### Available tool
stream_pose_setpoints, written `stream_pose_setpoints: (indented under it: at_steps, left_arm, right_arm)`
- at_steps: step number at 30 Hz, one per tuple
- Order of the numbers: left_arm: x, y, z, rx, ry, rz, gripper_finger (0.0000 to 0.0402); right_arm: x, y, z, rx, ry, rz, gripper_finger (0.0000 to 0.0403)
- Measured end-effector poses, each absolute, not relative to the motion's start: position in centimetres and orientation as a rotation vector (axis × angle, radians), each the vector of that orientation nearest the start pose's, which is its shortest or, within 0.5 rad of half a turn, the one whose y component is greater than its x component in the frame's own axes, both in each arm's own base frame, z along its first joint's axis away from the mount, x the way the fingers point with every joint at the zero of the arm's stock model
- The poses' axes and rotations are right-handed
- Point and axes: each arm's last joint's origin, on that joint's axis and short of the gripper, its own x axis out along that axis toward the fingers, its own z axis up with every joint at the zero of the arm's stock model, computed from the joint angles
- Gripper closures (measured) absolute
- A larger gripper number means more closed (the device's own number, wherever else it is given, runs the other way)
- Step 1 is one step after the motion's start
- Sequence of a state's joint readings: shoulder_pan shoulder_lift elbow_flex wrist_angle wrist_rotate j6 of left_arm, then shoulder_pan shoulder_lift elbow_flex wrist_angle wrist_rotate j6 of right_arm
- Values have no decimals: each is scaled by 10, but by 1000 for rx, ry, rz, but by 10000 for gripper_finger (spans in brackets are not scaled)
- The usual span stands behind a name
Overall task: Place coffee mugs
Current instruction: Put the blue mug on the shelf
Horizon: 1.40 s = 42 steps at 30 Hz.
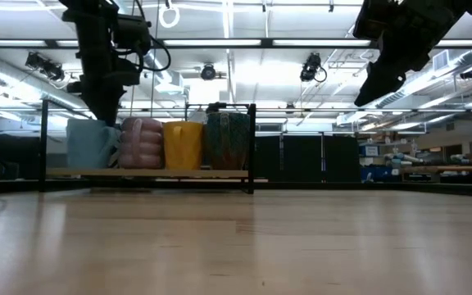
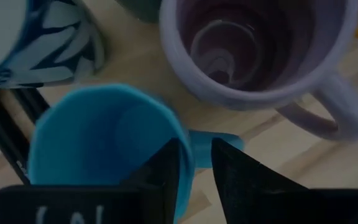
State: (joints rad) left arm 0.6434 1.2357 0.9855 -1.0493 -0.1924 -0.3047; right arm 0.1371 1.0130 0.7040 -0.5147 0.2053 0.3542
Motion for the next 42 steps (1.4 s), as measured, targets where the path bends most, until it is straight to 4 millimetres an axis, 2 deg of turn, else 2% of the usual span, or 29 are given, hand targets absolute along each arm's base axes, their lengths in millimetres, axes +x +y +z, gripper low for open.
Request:
stream_pose_setpoints:
  at_steps: [13,25,37,42]
  left_arm:
    - [162,127,255,-529,1275,830,353]
    - [161,126,255,-428,1331,752,356]
    - [158,126,255,-197,1437,568,356]
    - [154,129,254,-184,1471,559,356]
  right_arm:
    - [196,22,240,209,785,-198,174]
    - [196,22,240,210,785,-195,174]
    - [196,22,240,210,785,-195,174]
    - [196,22,240,210,785,-195,174]
